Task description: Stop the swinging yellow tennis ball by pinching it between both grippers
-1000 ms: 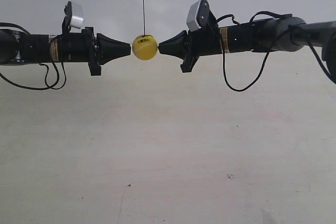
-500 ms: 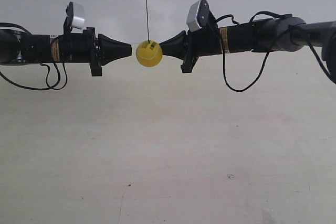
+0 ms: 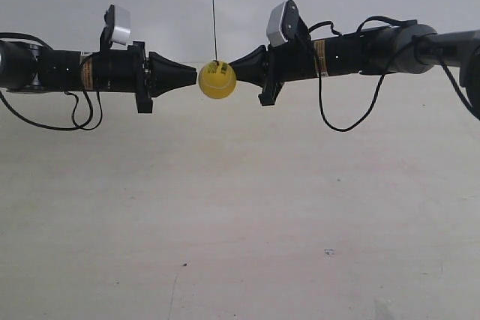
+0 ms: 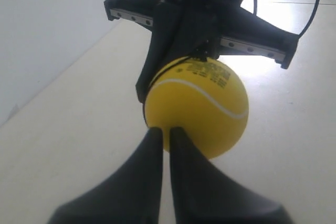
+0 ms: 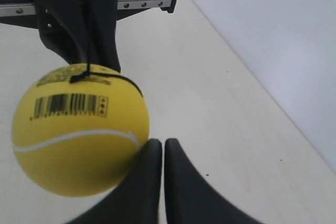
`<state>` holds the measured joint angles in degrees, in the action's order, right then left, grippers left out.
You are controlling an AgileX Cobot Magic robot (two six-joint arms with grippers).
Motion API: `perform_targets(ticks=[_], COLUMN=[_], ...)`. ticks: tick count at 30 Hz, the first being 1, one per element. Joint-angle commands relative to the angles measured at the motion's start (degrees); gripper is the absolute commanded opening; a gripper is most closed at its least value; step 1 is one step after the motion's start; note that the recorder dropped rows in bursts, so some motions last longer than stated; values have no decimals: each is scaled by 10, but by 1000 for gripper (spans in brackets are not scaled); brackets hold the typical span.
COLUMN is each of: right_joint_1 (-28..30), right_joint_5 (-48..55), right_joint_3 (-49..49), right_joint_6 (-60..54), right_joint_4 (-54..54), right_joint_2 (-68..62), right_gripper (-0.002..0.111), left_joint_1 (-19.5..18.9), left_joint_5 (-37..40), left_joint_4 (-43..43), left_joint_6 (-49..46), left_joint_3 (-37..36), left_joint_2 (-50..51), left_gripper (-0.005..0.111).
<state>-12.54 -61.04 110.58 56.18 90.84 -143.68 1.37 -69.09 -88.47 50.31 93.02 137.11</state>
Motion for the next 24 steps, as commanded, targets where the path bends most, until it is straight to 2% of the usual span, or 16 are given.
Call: perform_targets(ticks=[1,12,19,24], right_joint_1=[0,2,36,39], right_joint_5=[14,-4,-70,-75], right_joint_3=[3,3,15,15], right_joint_6=[2,8,25,27], right_joint_4=[12,29,6,3], right_joint_2=[2,5,5,5], right_gripper=[0,0,0,0], left_joint_1=[2,2,2,2], left_joint_5=[2,2,2,2], left_joint_4=[1,1,1,3], left_joint_6=[5,2,2,2], left_joint_3=[3,3,3,3], left_joint_2=[-1,-1,-1,-1], left_gripper=[5,5,5,5])
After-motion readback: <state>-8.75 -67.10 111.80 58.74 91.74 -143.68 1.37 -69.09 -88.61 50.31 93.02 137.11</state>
